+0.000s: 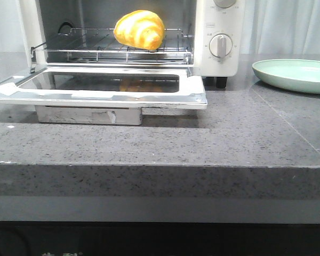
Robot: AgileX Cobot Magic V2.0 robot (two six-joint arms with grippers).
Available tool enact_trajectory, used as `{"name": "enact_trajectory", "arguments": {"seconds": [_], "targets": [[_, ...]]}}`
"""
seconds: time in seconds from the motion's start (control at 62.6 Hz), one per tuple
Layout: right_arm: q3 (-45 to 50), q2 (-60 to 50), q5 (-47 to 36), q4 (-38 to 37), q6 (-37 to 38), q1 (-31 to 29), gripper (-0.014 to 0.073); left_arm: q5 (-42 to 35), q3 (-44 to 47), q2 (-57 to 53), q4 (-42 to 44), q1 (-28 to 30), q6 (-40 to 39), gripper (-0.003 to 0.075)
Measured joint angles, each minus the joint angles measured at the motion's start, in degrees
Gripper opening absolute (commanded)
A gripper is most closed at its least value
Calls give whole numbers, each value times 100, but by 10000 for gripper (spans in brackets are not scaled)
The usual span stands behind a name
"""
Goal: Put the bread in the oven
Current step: 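Withdraw the right gripper out of the oven toward the robot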
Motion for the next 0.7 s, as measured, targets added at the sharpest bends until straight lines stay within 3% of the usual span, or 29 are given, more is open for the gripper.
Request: {"name": "enact_trajectory", "arguments": {"seconds": [0.399, 0.479, 0.702], "targets": [[1247, -1910, -106, 22, -212, -150, 591, 0, 0, 0, 0, 0, 0, -18], [1289, -2093, -52, -35, -237, -150, 493, 0, 0, 0, 0, 0, 0, -18], [1292, -2180, 50, -103, -251, -150, 73, 14, 0, 0, 0, 0, 0, -18]]}}
